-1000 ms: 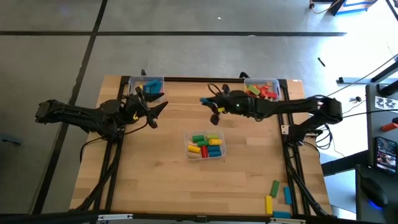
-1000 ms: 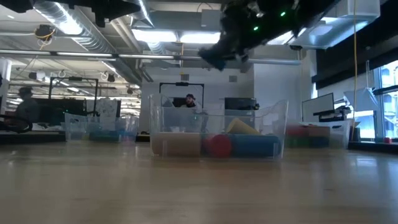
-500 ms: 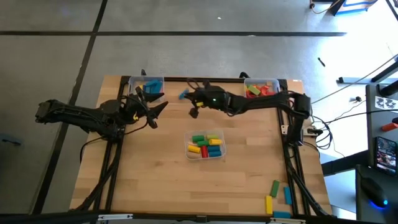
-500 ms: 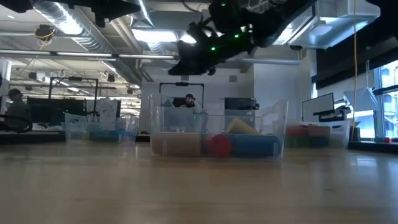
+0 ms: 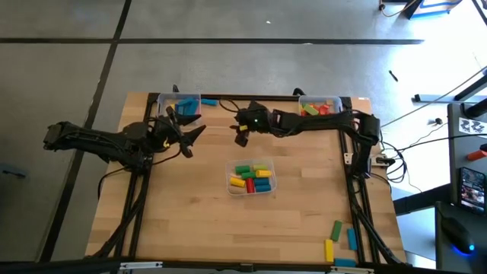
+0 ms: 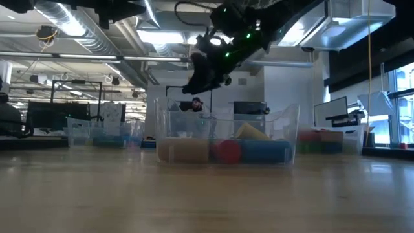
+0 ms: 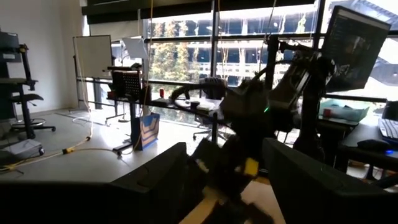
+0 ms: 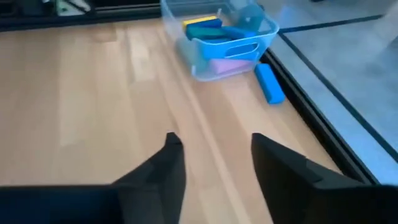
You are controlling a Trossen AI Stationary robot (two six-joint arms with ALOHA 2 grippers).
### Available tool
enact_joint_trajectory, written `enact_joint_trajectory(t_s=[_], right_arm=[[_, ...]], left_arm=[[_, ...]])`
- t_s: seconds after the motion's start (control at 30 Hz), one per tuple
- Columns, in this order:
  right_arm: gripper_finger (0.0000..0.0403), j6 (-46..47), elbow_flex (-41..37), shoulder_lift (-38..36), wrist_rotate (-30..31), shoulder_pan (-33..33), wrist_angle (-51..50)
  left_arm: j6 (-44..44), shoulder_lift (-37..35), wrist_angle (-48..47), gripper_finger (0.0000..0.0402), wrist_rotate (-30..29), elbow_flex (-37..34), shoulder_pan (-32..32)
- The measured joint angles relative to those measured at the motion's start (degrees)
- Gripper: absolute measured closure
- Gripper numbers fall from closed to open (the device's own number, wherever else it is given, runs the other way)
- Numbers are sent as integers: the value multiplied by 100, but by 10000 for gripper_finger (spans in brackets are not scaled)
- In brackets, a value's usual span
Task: Sort blocks by size
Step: Put the yellow rectangular block into the top left transparent bin
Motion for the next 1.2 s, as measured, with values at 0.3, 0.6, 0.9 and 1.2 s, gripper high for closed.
enact_joint_trajectory(t_s=[0.3, 0.6, 0.9, 1.2], right_arm=[[215, 49, 2, -1083, 631, 832, -2026], [230, 2291, 2, -2254, 605, 2298, -5354], [230, 5467, -153, -2385, -379, 4125, -6677], [230, 9447, -1095, -2368, -2062, 5389, -6287]], left_arm=[[-79, 0, -197, 192, 15, 0, 2], [-103, 2, -195, 192, 17, 0, 2], [-144, 2, -197, 192, 17, 0, 2], [-149, 0, -65, 192, 17, 0, 2]])
